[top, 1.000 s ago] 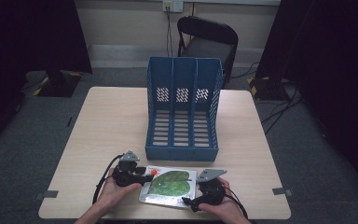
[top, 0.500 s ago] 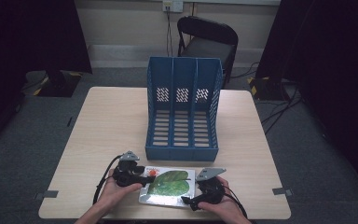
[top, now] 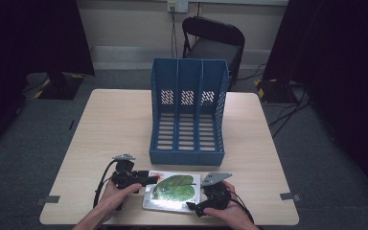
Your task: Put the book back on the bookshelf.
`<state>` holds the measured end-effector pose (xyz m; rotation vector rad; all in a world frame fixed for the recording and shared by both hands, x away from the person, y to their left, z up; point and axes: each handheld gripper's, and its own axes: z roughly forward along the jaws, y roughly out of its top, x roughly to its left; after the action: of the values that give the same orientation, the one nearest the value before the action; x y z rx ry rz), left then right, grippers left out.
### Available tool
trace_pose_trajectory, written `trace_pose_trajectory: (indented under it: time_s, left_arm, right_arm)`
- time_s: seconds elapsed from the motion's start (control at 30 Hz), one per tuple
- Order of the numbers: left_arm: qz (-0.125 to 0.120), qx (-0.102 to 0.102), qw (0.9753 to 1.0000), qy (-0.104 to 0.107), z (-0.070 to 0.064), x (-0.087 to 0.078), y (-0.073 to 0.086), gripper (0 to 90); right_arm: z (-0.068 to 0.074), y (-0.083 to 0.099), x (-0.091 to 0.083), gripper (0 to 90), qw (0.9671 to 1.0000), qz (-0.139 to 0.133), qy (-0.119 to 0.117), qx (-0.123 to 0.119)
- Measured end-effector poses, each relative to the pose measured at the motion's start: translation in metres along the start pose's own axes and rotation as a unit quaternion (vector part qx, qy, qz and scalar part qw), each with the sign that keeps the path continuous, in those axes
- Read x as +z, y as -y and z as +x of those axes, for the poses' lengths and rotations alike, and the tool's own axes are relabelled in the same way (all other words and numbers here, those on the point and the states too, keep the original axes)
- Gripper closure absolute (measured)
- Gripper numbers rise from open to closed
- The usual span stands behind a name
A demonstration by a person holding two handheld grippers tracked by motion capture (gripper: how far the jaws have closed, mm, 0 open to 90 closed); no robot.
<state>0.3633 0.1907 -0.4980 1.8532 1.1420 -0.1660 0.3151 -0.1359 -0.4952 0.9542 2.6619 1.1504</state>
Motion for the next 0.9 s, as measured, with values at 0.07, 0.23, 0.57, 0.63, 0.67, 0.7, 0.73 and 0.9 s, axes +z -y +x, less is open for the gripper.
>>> trace_pose_trajectory:
  time_s: [0.07,0.23,0.57,0.63,0.67,0.7,0.73,0.9]
  left_arm:
    - [-0.003,-0.003,1.0,0.005,0.0,-0.001,0.0,35.9]
    - [-0.014,-0.026,0.9992,0.026,0.002,-0.004,-0.001,35.3]
    - [0.031,-0.016,0.9963,0.079,-0.01,0.001,0.003,44.5]
    - [0.035,-0.011,0.9965,0.075,-0.009,0.001,0.003,44.4]
    - [0.035,-0.013,0.9966,0.074,-0.009,0.002,0.004,44.4]
    - [0.034,-0.017,0.9965,0.075,-0.009,0.002,0.004,44.5]
    - [0.033,-0.014,0.9967,0.073,-0.009,0.002,0.003,44.4]
    - [0.045,-0.013,0.9945,0.094,-0.013,0.008,0.003,43.1]
  right_arm:
    - [0.0,0.001,-0.001,8.4,0.9999,0.006,-0.007,0.008]
    - [0.005,0.005,-0.004,8.1,0.9998,0.013,-0.017,-0.005]
    - [0.011,0.006,-0.003,7.0,0.9995,0.017,-0.012,-0.024]
    - [0.009,0.006,-0.003,7.1,0.9995,0.017,-0.017,-0.021]
    - [0.009,0.005,-0.003,7.1,0.9995,0.016,-0.017,-0.02]
    - [0.009,0.005,-0.003,7.0,0.9995,0.017,-0.016,-0.021]
    - [0.009,0.004,-0.002,7.1,0.9995,0.017,-0.017,-0.022]
    - [0.01,0.002,0.001,7.4,0.9994,0.012,-0.023,-0.024]
